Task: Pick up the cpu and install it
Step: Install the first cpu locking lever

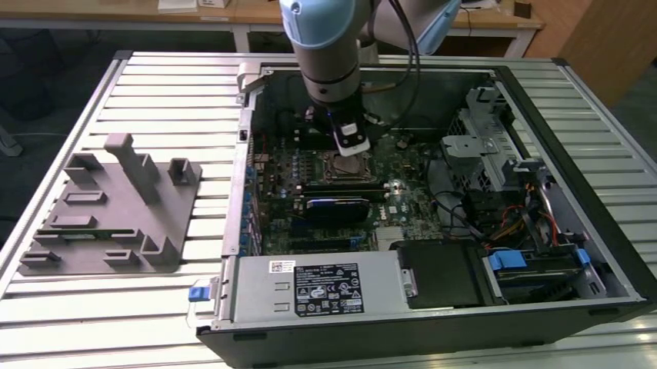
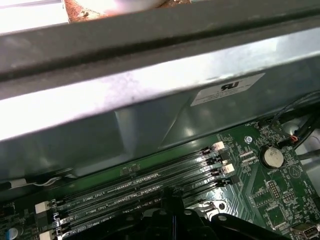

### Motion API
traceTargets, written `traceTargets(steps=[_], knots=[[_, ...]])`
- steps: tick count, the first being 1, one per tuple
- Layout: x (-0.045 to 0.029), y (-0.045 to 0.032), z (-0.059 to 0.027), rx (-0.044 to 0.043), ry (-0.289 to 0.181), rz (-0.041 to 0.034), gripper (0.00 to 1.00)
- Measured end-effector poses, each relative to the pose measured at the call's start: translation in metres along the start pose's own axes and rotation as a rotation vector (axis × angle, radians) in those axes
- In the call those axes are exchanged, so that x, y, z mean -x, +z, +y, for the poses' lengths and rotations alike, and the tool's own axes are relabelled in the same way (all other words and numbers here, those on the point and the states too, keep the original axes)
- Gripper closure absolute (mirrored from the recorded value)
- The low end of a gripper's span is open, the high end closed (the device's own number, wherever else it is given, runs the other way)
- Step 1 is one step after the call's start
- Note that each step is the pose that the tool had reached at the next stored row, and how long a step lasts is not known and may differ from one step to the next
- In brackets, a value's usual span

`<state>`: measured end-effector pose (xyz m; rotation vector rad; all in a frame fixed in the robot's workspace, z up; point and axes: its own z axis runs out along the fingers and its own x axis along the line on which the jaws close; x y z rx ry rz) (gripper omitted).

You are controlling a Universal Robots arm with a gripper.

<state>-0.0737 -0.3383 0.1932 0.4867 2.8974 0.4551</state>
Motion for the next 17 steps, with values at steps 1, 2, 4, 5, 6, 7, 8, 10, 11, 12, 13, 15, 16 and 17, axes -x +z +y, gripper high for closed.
traceTargets(steps=[1,2,4,5,6,7,8,10,11,12,13,15,16,17], knots=[[0.0006,0.0,-0.0003,0.0,0.0,0.0,0.89],[0.0011,-0.0001,-0.0007,0.0002,0.0,0.0,0.89],[0.002,-0.0001,-0.0011,0.0002,0.0,0.0001,0.89],[0.0024,-0.0001,-0.0013,0.0004,0.0,0.0,0.89],[0.0026,-0.0002,-0.0015,0.0004,0.0,0.0001,0.89],[0.0027,-0.0002,-0.0016,0.0004,0.0,0.0001,0.89],[0.0027,-0.0003,-0.0017,0.0005,0.0,0.0001,0.89],[0.003,-0.0003,-0.0019,0.0012,0.0,0.0004,0.89],[0.003,-0.0003,-0.002,0.0015,0.001,0.0004,0.89],[0.003,-0.0003,-0.002,0.0018,0.001,0.0005,0.89],[0.0031,-0.0003,-0.002,0.002,0.001,0.0006,0.89],[0.0031,-0.0011,-0.0018,0.0032,0.001,0.0012,0.89],[0.0032,-0.002,-0.0015,0.0044,0.001,0.0015,0.89],[0.0034,-0.003,-0.0011,0.0058,0.001,0.0018,0.89]])
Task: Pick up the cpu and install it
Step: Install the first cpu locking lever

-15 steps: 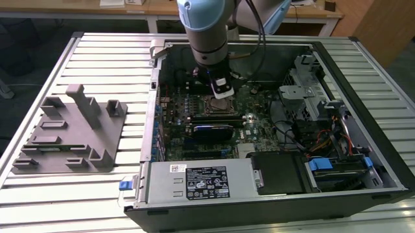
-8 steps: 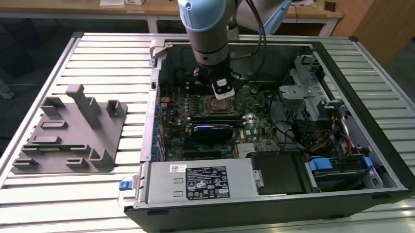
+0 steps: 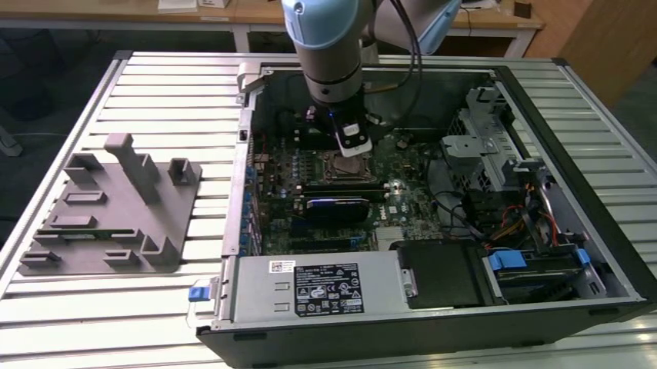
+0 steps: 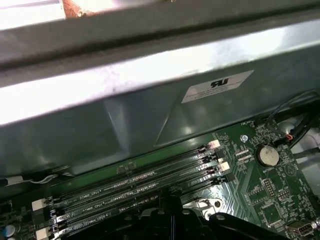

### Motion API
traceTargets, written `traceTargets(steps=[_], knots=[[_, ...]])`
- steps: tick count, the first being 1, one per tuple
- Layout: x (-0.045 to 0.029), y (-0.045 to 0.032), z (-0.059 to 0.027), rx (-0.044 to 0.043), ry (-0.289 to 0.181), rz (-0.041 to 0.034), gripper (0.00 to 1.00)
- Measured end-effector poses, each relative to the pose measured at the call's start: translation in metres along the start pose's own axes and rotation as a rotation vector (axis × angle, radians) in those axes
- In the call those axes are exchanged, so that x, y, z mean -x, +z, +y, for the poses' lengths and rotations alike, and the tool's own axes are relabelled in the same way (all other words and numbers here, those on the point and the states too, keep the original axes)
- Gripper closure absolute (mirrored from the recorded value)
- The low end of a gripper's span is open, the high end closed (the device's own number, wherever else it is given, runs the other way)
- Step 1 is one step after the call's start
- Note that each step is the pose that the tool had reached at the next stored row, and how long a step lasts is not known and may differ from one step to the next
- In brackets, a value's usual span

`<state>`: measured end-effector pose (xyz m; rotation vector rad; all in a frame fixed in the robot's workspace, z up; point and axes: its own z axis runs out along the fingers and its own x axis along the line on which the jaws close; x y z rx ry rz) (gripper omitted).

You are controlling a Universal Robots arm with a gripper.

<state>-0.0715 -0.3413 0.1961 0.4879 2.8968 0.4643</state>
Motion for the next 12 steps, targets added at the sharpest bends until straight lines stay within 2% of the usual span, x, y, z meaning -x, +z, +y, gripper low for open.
traceTargets(steps=[7,12], knots=[[0.0008,-0.0071,0.0025,0.0076,0.002,0.0024,0.89],[0.0008,-0.0065,0.0023,0.0081,0.002,0.0025,0.89]])
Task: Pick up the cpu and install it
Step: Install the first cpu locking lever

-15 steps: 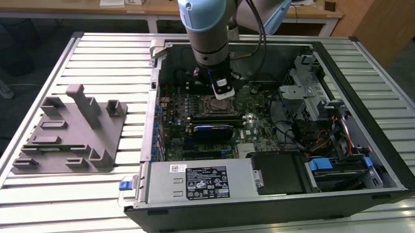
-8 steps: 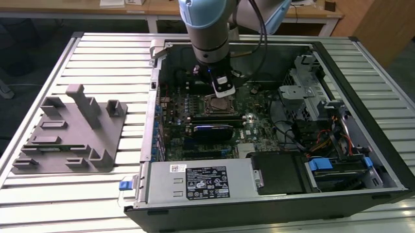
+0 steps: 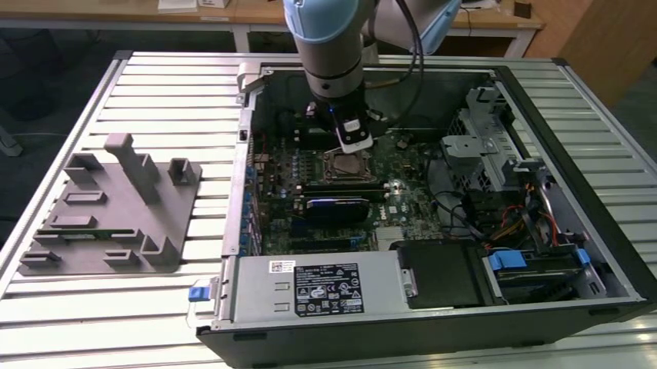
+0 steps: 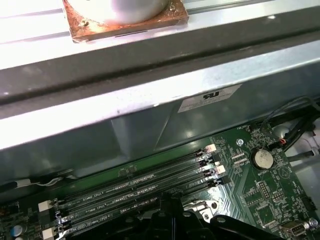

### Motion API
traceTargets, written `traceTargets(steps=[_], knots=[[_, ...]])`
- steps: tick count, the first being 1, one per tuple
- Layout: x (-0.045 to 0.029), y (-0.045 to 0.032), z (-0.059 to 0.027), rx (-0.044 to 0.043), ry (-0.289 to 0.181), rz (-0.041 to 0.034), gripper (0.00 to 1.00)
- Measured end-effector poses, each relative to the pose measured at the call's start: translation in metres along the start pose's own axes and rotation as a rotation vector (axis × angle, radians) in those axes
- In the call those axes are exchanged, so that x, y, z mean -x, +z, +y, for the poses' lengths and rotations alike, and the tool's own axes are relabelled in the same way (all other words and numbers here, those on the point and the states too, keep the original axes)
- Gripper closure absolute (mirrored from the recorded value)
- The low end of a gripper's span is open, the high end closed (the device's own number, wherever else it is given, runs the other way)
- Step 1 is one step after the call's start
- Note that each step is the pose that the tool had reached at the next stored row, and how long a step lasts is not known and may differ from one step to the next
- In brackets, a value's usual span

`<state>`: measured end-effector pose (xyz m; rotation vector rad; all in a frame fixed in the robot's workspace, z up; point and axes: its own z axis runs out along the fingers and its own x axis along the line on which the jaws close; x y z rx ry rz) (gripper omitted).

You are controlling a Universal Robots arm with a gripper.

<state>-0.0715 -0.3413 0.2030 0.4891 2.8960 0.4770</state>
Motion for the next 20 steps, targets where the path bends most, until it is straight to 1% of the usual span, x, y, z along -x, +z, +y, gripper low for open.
traceTargets(steps=[6,13,20], knots=[[-0.0004,0.0052,-0.0019,0.0005,0.001,0.0002,0.89],[0.0,0.0071,-0.0026,0.0,0.005,-0.0014,0.89],[-0.0001,0.0094,-0.0038,-0.0011,0.015,-0.0052,0.89]])
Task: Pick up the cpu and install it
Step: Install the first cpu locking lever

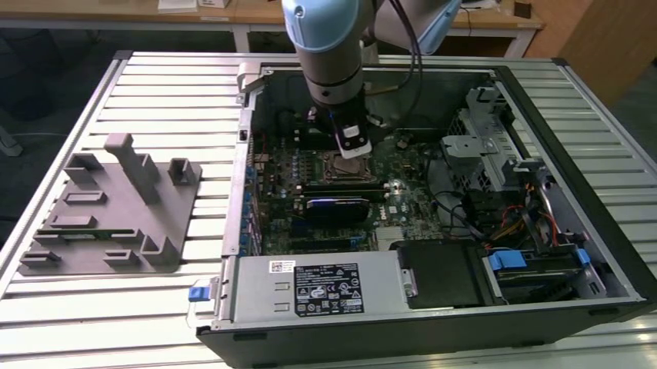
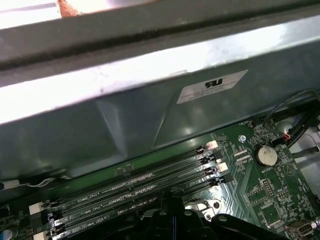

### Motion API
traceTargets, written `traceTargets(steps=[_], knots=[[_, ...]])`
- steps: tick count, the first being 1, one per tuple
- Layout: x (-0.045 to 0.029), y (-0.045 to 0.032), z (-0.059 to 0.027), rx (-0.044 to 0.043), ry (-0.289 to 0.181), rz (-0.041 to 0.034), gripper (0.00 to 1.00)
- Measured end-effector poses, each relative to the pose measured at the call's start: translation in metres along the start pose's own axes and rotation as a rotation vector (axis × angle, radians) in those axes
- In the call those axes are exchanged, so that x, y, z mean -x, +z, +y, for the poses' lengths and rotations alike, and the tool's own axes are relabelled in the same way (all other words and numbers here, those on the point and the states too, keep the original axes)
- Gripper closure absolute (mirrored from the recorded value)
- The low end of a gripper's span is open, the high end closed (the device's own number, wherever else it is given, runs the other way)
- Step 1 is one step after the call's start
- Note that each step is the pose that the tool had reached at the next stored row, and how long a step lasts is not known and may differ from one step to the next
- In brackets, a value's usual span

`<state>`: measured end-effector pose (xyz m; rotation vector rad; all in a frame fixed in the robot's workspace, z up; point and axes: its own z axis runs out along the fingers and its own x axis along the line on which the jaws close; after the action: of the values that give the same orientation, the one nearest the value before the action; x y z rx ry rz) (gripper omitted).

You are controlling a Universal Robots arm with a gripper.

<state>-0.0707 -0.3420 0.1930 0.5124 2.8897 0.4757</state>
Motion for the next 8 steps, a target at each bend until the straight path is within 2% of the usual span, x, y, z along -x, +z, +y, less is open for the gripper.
traceTargets(steps=[8], knots=[[0.0002,0.0025,-0.002,-0.0019,0.017,-0.006,0.89]])
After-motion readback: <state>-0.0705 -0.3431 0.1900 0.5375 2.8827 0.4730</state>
